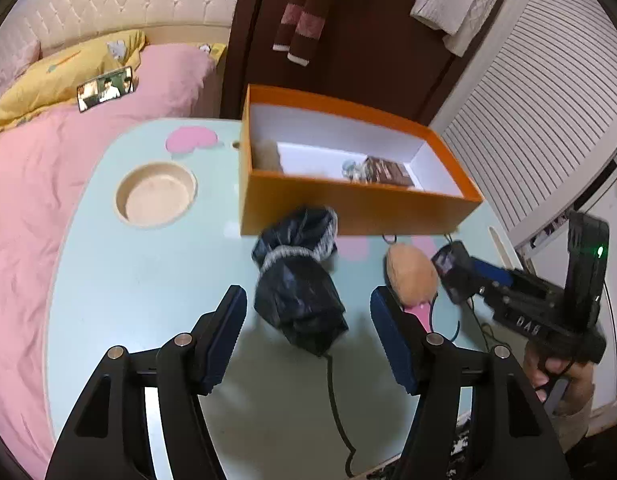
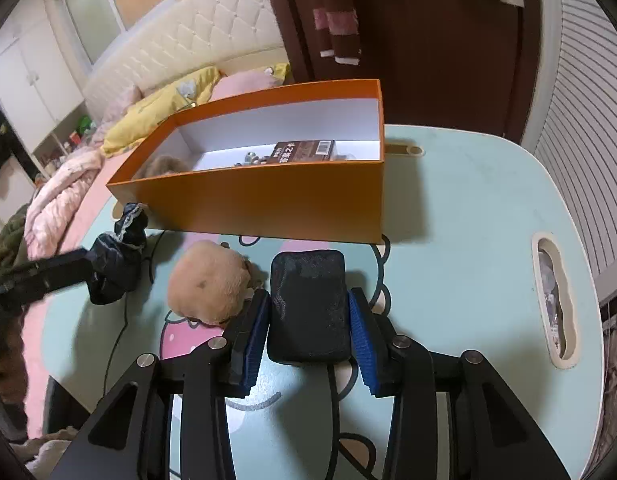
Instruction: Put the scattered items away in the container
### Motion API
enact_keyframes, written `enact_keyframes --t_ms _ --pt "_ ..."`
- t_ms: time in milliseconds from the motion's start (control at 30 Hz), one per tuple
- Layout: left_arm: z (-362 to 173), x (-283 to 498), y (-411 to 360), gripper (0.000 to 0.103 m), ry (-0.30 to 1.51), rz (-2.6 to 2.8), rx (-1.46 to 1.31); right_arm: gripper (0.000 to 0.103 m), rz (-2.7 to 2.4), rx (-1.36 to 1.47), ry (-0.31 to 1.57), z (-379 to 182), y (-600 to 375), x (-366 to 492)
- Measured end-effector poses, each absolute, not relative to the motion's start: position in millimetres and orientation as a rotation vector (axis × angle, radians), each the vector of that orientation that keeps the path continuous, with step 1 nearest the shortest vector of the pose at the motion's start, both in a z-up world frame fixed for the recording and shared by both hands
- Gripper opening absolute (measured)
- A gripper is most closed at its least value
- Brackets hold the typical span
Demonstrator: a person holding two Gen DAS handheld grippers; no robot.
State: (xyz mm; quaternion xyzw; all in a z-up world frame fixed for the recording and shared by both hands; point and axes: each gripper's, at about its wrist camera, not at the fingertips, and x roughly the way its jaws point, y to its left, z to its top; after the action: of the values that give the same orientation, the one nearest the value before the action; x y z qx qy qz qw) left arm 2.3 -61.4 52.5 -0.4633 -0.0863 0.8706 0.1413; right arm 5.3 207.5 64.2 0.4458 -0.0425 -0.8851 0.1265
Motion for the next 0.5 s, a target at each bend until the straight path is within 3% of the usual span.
enact_keyframes --t_ms 33,167,333,400,500 --pt "56.5 0.4 -63.0 0.065 -0.239 2.522 -1.329 0.039 -2.576 1.287 -0.12 64.4 207.2 6.3" --pt "73.0 -15.8 -53.8 0.065 -0.169 2.535 -1.29 0.058 -2.6 1.177 -0.163 74.2 212.7 14.3" --pt "92.6 -54.1 -30.5 0.063 -0.008 2.527 -1.256 0.057 -2.605 1.126 -0.231 80.9 223.3 16.3" --pt "94.4 -73.8 -23.0 0.044 0.042 2.489 -1.301 0.047 -2.591 1.128 -0.241 79.4 225.1 15.6" --pt "87.7 -105.9 -13.6 0.029 0.09 2.372 -1.431 0.039 -2.564 1.136 -0.255 76.6 225.3 13.6"
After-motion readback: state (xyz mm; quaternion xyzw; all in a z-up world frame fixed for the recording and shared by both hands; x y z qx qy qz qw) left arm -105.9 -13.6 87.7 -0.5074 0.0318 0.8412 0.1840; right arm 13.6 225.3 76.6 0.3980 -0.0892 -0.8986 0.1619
